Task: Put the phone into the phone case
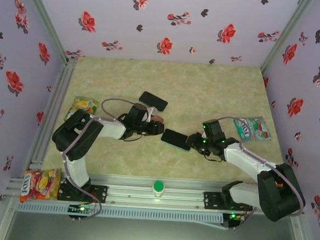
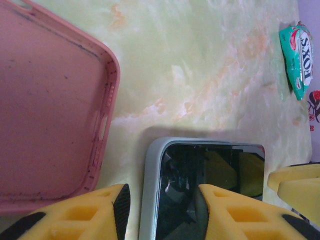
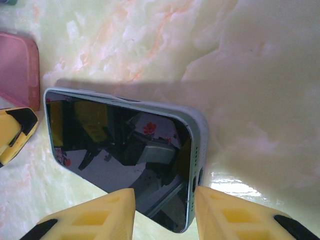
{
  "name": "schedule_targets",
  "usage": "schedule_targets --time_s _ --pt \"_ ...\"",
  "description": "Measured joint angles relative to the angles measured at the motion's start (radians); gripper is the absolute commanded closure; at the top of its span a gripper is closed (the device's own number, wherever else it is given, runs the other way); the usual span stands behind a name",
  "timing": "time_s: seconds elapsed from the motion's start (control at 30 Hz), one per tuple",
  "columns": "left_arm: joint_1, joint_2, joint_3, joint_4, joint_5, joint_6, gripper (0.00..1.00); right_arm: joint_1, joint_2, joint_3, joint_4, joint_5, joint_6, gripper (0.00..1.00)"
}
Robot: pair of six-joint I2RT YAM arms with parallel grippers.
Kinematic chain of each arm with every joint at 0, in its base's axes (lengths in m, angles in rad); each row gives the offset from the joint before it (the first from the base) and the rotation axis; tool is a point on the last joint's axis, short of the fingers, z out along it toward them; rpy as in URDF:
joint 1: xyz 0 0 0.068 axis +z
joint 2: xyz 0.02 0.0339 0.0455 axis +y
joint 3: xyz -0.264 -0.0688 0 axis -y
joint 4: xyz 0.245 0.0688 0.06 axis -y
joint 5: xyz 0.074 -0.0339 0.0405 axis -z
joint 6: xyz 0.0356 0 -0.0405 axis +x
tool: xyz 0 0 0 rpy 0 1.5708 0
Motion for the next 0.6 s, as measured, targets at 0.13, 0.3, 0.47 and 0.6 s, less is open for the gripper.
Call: schedule_targets --time_s 0.13,0.3,0.47,0.6 --pt "0.001 0.008 0.006 0.001 0.007 0.0 0.57 0.0 0.021 0.0 0.006 -0.008 0.0 0.62" --pt "0.001 0.011 0.012 0.001 0.01 0.0 0.57 0.0 0.032 0.002 0.019 -0.018 0.0 0.62" --pt "0.001 0.012 0.012 0.001 0.015 0.0 0.56 0.0 0.04 0.008 0.024 -0.021 0.0 0.62" --pt "0.001 0.018 0.013 0.012 0.019 0.0 0.56 0.0 0.047 0.012 0.028 -0.023 0.0 0.62"
